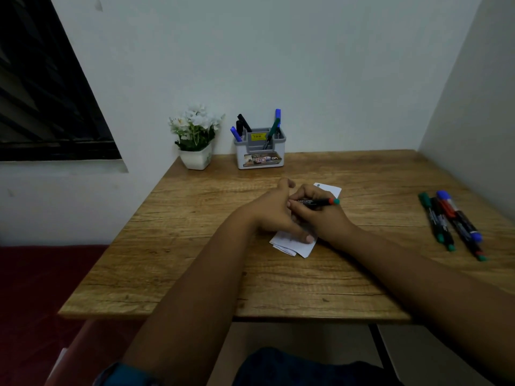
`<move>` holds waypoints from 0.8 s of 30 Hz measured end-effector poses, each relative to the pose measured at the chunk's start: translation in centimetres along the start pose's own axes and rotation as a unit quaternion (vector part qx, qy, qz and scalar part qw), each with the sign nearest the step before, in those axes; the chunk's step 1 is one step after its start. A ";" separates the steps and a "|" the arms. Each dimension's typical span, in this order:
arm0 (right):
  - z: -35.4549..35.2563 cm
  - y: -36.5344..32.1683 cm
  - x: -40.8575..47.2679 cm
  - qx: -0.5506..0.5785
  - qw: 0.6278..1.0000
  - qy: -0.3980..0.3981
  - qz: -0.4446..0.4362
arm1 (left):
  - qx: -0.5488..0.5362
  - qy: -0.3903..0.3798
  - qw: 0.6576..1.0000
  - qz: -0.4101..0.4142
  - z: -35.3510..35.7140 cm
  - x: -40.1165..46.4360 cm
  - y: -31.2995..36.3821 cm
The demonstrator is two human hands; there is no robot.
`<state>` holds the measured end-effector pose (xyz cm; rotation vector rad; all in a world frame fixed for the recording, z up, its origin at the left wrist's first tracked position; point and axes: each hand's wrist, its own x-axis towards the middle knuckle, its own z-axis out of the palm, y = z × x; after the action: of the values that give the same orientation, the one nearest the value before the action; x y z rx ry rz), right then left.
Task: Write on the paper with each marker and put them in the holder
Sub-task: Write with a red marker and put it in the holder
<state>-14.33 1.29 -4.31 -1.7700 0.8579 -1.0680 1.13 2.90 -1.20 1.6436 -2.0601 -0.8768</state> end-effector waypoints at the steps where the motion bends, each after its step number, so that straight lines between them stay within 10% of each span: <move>1: 0.0 0.1 0.1 -0.006 1.000 0.004 -0.004 | -0.009 0.002 1.000 0.000 0.0 0.0 0.2; 6: -0.3 0.0 0.7 0.090 0.993 -0.013 0.079 | -0.149 -0.035 0.988 -0.010 -1.5 -0.6 -0.5; 11: -1.2 -0.2 1.2 0.219 0.962 0.006 0.163 | -0.256 0.151 0.954 0.032 -4.7 -1.2 -1.9; 16: -1.4 -0.2 1.5 0.279 0.941 0.010 0.191 | -0.162 0.489 0.856 0.038 -10.9 0.9 -2.3; 24: -1.4 0.2 1.8 0.275 0.941 0.012 0.196 | 0.070 0.458 0.883 0.070 -16.5 7.5 -1.0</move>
<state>-14.94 -0.83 -3.53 -1.0676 0.7878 -0.9449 10.23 -8.42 9.65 1.5100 -1.5265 0.1372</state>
